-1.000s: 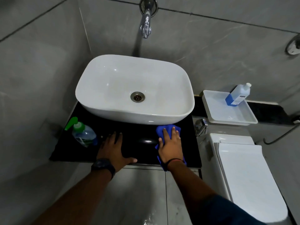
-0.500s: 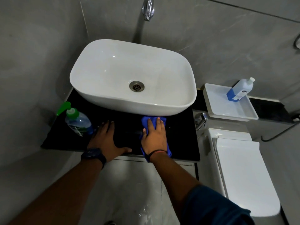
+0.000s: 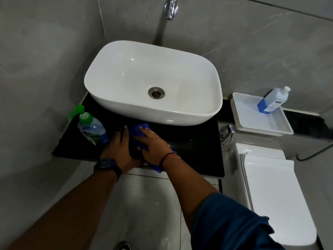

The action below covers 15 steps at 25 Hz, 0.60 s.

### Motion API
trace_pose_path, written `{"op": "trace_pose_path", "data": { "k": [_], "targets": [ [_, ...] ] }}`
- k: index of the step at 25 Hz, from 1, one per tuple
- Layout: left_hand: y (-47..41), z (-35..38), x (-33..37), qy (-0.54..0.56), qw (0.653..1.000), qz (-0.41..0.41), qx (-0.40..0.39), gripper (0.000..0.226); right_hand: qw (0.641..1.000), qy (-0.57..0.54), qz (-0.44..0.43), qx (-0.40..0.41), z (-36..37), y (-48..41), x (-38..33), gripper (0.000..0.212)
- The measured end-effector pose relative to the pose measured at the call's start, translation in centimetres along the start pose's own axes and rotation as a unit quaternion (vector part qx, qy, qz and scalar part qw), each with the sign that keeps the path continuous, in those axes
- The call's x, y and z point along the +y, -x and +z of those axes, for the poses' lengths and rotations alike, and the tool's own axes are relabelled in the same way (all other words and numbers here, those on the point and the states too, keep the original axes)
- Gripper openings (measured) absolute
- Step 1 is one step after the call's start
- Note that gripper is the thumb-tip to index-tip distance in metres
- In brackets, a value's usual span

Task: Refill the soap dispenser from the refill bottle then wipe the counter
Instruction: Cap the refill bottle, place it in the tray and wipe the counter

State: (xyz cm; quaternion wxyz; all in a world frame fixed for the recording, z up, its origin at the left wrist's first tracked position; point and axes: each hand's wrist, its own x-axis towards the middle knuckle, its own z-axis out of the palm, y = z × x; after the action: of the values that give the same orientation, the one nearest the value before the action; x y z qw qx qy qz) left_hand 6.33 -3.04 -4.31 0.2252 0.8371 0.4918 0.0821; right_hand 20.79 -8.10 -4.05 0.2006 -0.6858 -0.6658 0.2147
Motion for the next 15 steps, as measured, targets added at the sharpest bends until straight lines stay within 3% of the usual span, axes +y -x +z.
{"op": "trace_pose_path", "data": {
  "k": [4, 7, 9, 12, 15],
  "targets": [
    [0.6, 0.4, 0.0, -0.028, 0.999, 0.027, 0.011, 0.134, 1.0, 0.016, -0.014, 0.011, -0.4, 3.4, 1.6, 0.05],
    [0.4, 0.5, 0.5, -0.069, 0.997, 0.025, -0.005, 0.13, 0.997, 0.032, 0.031, 0.058, -1.8, 7.2, 4.5, 0.048],
    [0.1, 0.8, 1.0, -0.083, 0.996, 0.03, -0.01, 0.123, 0.987, 0.057, 0.109, 0.101, -2.8, 9.6, 7.2, 0.046],
    [-0.3, 1.1, 1.9, -0.085, 0.996, 0.021, -0.034, 0.123, 0.945, 0.083, 0.264, 0.176, -4.3, 12.5, 10.6, 0.046],
    [-0.7, 1.2, 2.1, -0.11, 0.992, -0.002, -0.056, 0.128, 0.909, 0.078, 0.351, 0.211, -4.4, 12.0, 11.0, 0.048]
  ]
}}
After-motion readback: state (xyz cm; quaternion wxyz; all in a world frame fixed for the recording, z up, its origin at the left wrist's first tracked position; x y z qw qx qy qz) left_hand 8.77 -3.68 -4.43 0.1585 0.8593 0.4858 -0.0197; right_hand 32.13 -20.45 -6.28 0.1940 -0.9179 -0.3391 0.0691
